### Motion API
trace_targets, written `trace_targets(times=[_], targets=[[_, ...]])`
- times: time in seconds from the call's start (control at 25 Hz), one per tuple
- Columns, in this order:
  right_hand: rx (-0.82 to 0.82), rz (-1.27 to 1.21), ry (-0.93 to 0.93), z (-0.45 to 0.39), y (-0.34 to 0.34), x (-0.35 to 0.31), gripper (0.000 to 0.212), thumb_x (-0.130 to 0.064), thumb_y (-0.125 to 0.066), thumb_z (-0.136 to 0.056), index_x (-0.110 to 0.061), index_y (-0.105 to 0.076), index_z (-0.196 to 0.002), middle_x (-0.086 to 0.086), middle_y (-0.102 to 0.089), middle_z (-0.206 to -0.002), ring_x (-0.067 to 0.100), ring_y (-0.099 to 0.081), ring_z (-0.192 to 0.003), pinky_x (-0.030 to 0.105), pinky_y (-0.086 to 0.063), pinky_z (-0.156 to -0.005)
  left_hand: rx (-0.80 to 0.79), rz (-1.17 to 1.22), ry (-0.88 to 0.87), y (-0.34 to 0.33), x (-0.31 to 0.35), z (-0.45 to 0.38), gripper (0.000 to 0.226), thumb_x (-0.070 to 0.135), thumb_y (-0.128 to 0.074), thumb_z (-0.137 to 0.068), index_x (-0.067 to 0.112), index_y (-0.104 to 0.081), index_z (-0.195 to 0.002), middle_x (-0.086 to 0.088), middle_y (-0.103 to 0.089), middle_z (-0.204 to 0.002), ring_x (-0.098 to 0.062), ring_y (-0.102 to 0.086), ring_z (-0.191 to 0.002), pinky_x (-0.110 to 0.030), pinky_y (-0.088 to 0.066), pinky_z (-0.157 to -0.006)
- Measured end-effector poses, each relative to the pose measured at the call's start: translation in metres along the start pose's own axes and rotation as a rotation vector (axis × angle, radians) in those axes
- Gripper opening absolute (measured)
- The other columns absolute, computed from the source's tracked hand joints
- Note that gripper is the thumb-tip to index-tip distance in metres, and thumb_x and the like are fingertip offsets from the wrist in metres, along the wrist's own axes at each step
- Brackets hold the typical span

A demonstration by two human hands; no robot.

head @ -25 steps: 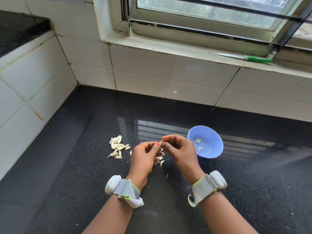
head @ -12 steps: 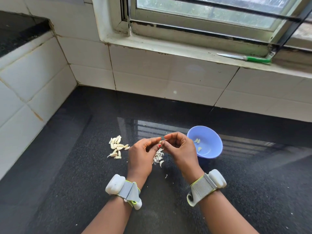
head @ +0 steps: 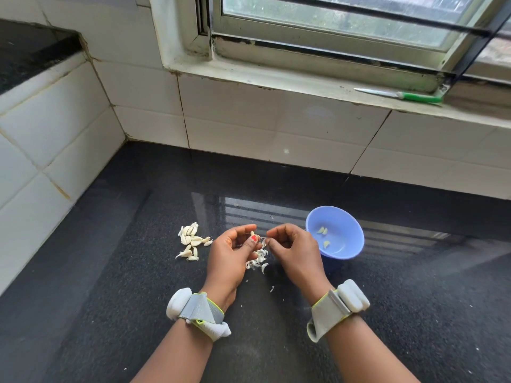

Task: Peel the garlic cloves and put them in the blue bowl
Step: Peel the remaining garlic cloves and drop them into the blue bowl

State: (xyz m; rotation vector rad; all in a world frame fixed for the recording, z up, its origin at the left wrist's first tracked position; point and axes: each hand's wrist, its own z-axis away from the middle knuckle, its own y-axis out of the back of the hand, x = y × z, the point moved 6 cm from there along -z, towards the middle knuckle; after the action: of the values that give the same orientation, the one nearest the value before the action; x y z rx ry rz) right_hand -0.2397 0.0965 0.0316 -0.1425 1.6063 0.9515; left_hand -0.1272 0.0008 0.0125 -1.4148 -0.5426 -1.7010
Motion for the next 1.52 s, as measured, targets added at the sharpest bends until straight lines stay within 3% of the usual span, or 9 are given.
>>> trace_targets(times=[0.08, 0.28, 0.52, 0.8, 0.88, 1.0, 1.16, 1.32, 1.52], targets=[[-0.047, 0.157, 0.038, 0.003, -0.003, -0.003, 0.007, -0.015, -0.073, -0.084, -0.022, -0.074, -0.085, -0.014, -0.068, -0.075, -0.006, -0.060, -0.066, 0.008, -0.045, -0.066, 0.002, 0.041, 0.012, 0.000, 0.001, 0.001, 0.016, 0.002, -0.062, -0.088, 0.009, -0.066, -0.102, -0.010, -0.071, -0.087, -0.013, -0.068, -0.073, -0.019, -0.054, -0.060], [-0.075, 0.346, 0.115, 0.004, -0.007, -0.004, 0.035, 0.007, -0.058, -0.082, -0.020, -0.076, -0.096, -0.005, -0.068, -0.095, 0.006, -0.059, -0.085, 0.016, -0.044, -0.077, 0.038, 0.075, 0.029, 0.001, 0.001, 0.001, 0.010, 0.007, -0.062, -0.087, 0.005, -0.068, -0.095, -0.007, -0.070, -0.079, -0.008, -0.067, -0.065, -0.017, -0.052, -0.056], [0.016, -0.076, 0.145, 0.005, 0.005, -0.018, 0.022, -0.012, -0.072, -0.086, -0.032, -0.071, -0.095, -0.011, -0.071, -0.082, 0.000, -0.066, -0.081, 0.012, -0.050, -0.074, 0.064, 0.042, 0.041, 0.003, -0.001, 0.000, 0.010, 0.013, -0.064, -0.087, 0.005, -0.070, -0.087, -0.006, -0.069, -0.071, -0.007, -0.064, -0.061, -0.016, -0.050, -0.053], [-0.016, -0.051, 0.197, 0.005, 0.006, -0.024, 0.008, -0.019, -0.076, -0.083, -0.027, -0.074, -0.085, -0.011, -0.072, -0.079, 0.003, -0.067, -0.076, 0.019, -0.054, -0.070, 0.045, -0.087, 0.006, 0.002, 0.001, 0.001, 0.019, 0.025, -0.066, -0.085, 0.007, -0.070, -0.082, -0.002, -0.068, -0.064, -0.009, -0.064, -0.063, -0.019, -0.051, -0.055], [0.114, 0.038, 0.228, -0.003, 0.031, -0.023, 0.006, -0.019, -0.077, -0.082, -0.024, -0.073, -0.081, -0.012, -0.069, -0.076, 0.001, -0.062, -0.073, 0.012, -0.047, -0.068, 0.057, -0.145, -0.020, 0.004, -0.001, -0.001, 0.016, 0.025, -0.065, -0.086, 0.011, -0.070, -0.081, 0.000, -0.069, -0.065, -0.012, -0.064, -0.064, -0.024, -0.051, -0.058], [0.279, 0.356, 0.155, -0.024, 0.083, -0.009, 0.007, -0.019, -0.077, -0.081, -0.019, -0.072, -0.076, -0.004, -0.069, -0.078, 0.007, -0.058, -0.075, 0.021, -0.041, -0.071, 0.051, -0.212, -0.059, 0.006, -0.002, -0.004, 0.011, 0.013, -0.061, -0.090, 0.015, -0.071, -0.089, 0.001, -0.072, -0.078, -0.013, -0.066, -0.068, -0.023, -0.049, -0.060], [0.141, 0.775, -0.097, -0.033, 0.100, 0.025, 0.006, -0.026, -0.070, -0.084, -0.022, -0.072, -0.080, 0.003, -0.068, -0.092, 0.027, -0.057, -0.097, 0.030, -0.042, -0.074, 0.061, -0.289, -0.113, 0.008, -0.002, -0.006, 0.029, -0.001, -0.060, -0.087, 0.027, -0.068, -0.088, 0.001, -0.072, -0.085, -0.013, -0.068, -0.078, -0.026, -0.052, -0.068], [0.098, 0.856, -0.116, -0.035, 0.088, 0.033, 0.013, -0.023, -0.063, -0.086, -0.020, -0.074, -0.092, 0.010, -0.069, -0.096, 0.031, -0.055, -0.102, 0.032, -0.045, -0.076, 0.060, -0.208, -0.066, 0.007, -0.003, -0.005, 0.032, -0.009, -0.051, -0.090, 0.019, -0.066, -0.091, -0.003, -0.071, -0.089, -0.012, -0.069, -0.081, -0.020, -0.055, -0.066], [0.294, 0.632, 0.210, -0.029, 0.072, -0.006, 0.008, -0.011, -0.068, -0.084, -0.014, -0.075, -0.087, 0.007, -0.068, -0.085, 0.031, -0.058, -0.083, 0.031, -0.040, -0.071, 0.050, -0.183, -0.108, 0.010, 0.003, 0.001, 0.004, 0.006, -0.070, -0.082, 0.004, -0.068, -0.086, -0.008, -0.070, -0.072, -0.017, -0.069, -0.065, -0.031, -0.058, -0.059]])
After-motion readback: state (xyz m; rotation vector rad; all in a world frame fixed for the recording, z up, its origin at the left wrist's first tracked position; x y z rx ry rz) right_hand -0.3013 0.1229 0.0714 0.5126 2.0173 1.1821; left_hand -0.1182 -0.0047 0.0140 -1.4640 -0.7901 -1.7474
